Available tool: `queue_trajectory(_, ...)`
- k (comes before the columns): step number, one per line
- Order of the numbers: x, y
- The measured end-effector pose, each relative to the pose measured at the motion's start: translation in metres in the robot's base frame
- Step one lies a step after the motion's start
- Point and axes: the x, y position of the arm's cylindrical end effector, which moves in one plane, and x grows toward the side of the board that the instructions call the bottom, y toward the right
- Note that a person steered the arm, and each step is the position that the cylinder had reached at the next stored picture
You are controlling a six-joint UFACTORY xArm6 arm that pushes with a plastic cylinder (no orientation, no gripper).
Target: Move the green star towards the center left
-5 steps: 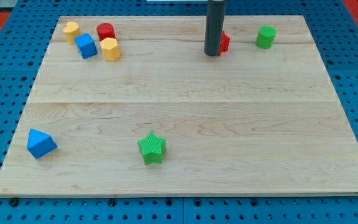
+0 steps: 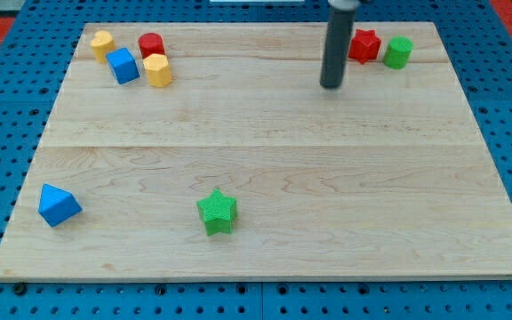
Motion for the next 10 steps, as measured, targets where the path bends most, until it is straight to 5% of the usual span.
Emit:
queue_trajectory(2, 0.206, 0.017)
queue_trajectory(3, 0.244, -0.051)
queue_trajectory(5, 0.175, -0.177)
queue_trajectory(6, 0.140, -0.186)
queue_trajectory(8, 0.155, -0.241)
queue_trajectory(10, 0.064, -0.301)
